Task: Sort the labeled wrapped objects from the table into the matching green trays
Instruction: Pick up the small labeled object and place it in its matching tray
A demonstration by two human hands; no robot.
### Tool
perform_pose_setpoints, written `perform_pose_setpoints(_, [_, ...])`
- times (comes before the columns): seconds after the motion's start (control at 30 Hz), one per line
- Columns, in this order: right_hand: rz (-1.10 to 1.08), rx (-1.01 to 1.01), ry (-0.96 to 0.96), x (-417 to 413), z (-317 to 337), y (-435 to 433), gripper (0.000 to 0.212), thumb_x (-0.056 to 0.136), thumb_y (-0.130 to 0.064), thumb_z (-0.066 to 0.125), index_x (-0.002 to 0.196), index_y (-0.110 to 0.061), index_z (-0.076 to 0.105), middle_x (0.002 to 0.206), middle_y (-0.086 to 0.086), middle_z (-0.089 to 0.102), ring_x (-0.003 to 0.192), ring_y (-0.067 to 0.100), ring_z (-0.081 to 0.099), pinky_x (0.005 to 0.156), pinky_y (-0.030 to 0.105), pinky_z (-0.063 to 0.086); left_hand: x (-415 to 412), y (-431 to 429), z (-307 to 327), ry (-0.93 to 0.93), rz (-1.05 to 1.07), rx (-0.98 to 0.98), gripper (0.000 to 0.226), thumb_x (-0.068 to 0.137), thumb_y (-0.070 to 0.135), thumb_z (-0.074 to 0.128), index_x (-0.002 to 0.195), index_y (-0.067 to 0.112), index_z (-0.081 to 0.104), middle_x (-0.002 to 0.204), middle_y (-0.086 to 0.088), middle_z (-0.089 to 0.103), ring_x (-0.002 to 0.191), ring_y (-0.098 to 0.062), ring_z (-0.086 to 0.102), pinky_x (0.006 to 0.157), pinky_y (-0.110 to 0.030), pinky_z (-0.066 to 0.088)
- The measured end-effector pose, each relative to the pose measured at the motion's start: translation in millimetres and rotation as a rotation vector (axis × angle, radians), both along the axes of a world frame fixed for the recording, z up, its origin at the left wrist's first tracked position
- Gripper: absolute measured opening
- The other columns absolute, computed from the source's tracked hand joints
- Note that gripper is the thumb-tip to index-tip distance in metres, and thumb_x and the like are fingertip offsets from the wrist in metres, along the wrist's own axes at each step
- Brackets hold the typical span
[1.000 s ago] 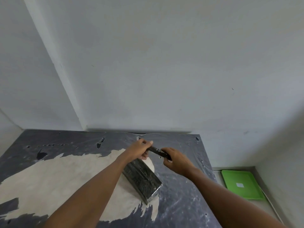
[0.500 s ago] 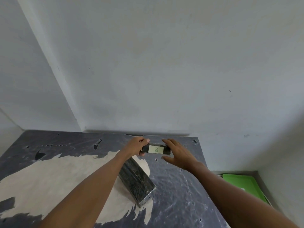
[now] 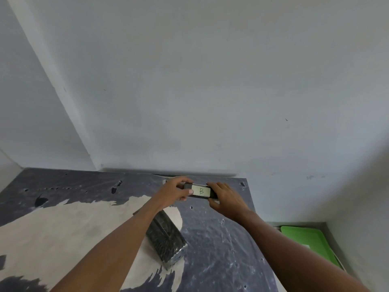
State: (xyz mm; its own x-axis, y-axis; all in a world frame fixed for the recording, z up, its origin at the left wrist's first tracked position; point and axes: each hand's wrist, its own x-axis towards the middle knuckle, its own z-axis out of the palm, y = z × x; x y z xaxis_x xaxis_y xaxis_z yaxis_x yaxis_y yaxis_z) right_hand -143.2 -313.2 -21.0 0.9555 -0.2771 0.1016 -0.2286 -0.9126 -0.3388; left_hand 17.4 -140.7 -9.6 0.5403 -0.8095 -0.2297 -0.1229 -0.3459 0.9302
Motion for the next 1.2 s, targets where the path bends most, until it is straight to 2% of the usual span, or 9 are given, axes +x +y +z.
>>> perform_pose_setpoints(0.07, [0.008,-0.032,-0.006,-10.7,-4.1,-5.5,0.056,0.089,-0.038,0.061,0.138,-0.023,0.039,0.129,0.001,0.055,0.114,0.022,0.052,0.092,0.039,0.05,-12.5,-6.7,-1.4,0.076,0.022,-0.028,0.038,0.09,0.012,0.072,0.125,0.013,0.06,0.11,-0.013,0.068,0.089,-0.016,0.07,0.076,-0.022,0.062])
perform_pose_setpoints(0.2, [0.043,-0.067,-0.046,-35.2,-11.0,-19.2,0.042,0.089,-0.033,0.061,0.128,-0.022,0.048,0.122,0.0,0.059,0.109,0.022,0.053,0.09,0.036,0.047,-43.7,-17.3,-12.4,0.068,0.046,-0.001,0.043,0.086,0.015,0.076,0.126,0.018,0.062,0.112,-0.009,0.068,0.095,-0.026,0.073,0.083,-0.032,0.063])
perform_pose_setpoints(0.33, [0.082,-0.017,-0.049,-63.9,-15.4,-31.6,0.037,0.087,-0.031,0.063,0.121,-0.026,0.05,0.116,-0.003,0.061,0.104,0.019,0.054,0.079,0.036,0.052,-78.9,-19.9,-23.0,-0.281,-0.002,0.081,0.057,0.077,0.024,0.084,0.128,0.031,0.059,0.123,0.004,0.063,0.102,-0.014,0.067,0.084,-0.022,0.055])
perform_pose_setpoints(0.4, [0.1,-0.003,-0.057,-78.9,-15.4,-35.9,0.036,0.087,-0.031,0.064,0.12,-0.027,0.051,0.115,-0.004,0.061,0.105,0.017,0.053,0.074,0.038,0.054,-97.7,-22.2,-23.8,-0.466,-0.024,0.07,0.054,0.079,0.015,0.081,0.127,0.024,0.059,0.122,0.001,0.06,0.108,-0.015,0.061,0.092,-0.029,0.054])
perform_pose_setpoints(0.5, [0.134,-0.013,-0.06,-100.8,-14.2,-41.7,0.037,0.087,-0.032,0.064,0.121,-0.026,0.05,0.116,-0.004,0.061,0.108,0.017,0.053,0.073,0.036,0.055,-127.9,-28.6,-18.7,-0.631,-0.06,0.064,0.049,0.081,0.01,0.079,0.126,0.013,0.06,0.122,-0.006,0.064,0.111,-0.02,0.06,0.097,-0.035,0.052])
perform_pose_setpoints(0.67, [0.122,-0.04,-0.074,-139.7,-13.9,-49.9,0.047,0.089,-0.033,0.062,0.131,-0.02,0.047,0.126,0.002,0.06,0.113,0.021,0.054,0.084,0.034,0.05,-170.3,-38.2,-15.2,-0.651,-0.021,0.073,0.045,0.081,0.012,0.079,0.123,0.015,0.062,0.118,-0.004,0.065,0.109,-0.018,0.059,0.096,-0.035,0.052])
perform_pose_setpoints(0.83, [0.132,-0.066,-0.071,-193.3,-11.9,-52.3,0.038,0.089,-0.029,0.063,0.123,-0.021,0.051,0.119,0.0,0.061,0.107,0.021,0.055,0.077,0.037,0.053,-223.7,-46.1,-22.2,-0.656,0.004,0.045,0.044,0.079,0.01,0.08,0.12,0.015,0.063,0.115,-0.006,0.066,0.104,-0.02,0.061,0.091,-0.035,0.053])
perform_pose_setpoints(1.03, [0.123,-0.09,0.009,-278.3,-12.1,-52.0,0.048,0.088,-0.029,0.063,0.132,-0.018,0.047,0.128,0.003,0.059,0.118,0.024,0.052,0.084,0.042,0.054,-303.8,-49.1,-39.1,-0.614,0.008,0.002,0.044,0.079,0.01,0.08,0.118,0.016,0.063,0.115,-0.003,0.066,0.103,-0.017,0.062,0.091,-0.034,0.054])
perform_pose_setpoints(1.2, [0.064,-0.114,0.041,-345.3,-15.9,-66.0,0.042,0.089,-0.025,0.063,0.129,-0.019,0.049,0.126,0.002,0.06,0.118,0.024,0.052,0.08,0.042,0.054,-365.2,-71.0,-45.2,-0.617,-0.023,-0.013,0.043,0.077,0.011,0.081,0.117,0.014,0.062,0.112,-0.005,0.066,0.101,-0.021,0.062,0.088,-0.035,0.053])
